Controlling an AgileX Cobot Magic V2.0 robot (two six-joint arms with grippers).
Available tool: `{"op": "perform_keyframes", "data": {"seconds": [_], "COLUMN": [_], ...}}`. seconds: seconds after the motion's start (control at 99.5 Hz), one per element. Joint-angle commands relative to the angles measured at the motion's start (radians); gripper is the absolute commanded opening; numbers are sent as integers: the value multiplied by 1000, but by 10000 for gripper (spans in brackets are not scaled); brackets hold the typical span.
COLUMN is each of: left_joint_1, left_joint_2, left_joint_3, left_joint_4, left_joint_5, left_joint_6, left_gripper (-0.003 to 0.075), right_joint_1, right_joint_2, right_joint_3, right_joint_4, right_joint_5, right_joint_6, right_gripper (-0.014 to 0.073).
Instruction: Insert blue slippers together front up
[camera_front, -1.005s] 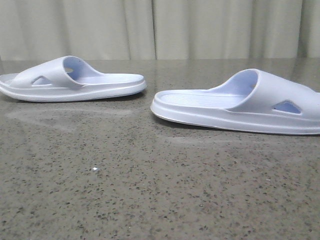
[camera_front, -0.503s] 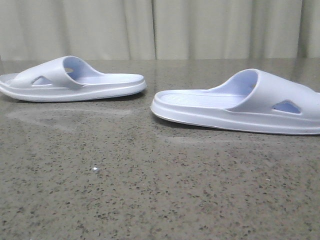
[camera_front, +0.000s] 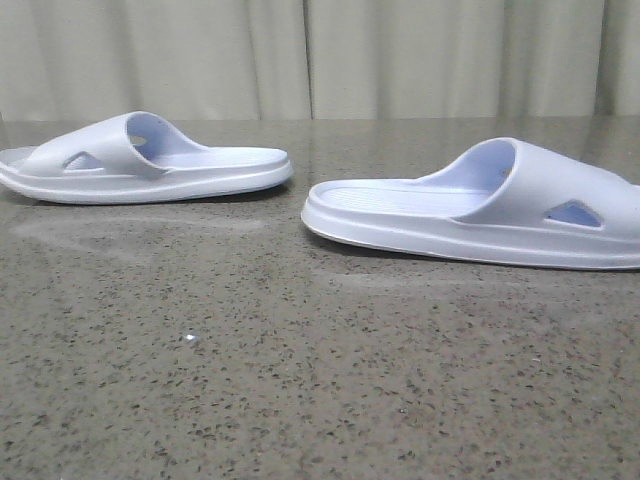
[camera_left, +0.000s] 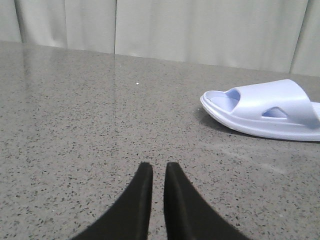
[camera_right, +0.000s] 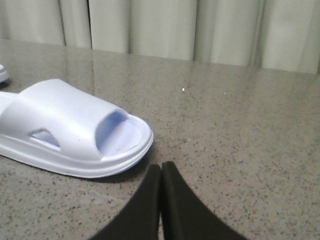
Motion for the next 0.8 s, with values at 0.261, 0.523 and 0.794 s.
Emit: {"op": "perform_keyframes", "data": {"seconds": [0.261,0.523,0.794], "left_joint_1": [1,1,1], "left_joint_2": [-29,-29,-29], "left_joint_3": [8,8,8], "left_joint_4": [-195,-231,-289], "left_joint_5": [-127,-124,-122], "left_joint_6": [-5,-5,-5], "left_gripper": [15,15,15], "right_joint_1": [-4,-4,-4], "right_joint_2": [-17,-17,-17], "right_joint_3": [22,22,22], "right_joint_4": [111,272,412], "right_joint_5": [-184,-214,-165], "right_joint_6": [-1,-1,-1], "right_gripper": [-79,-79,-79]}}
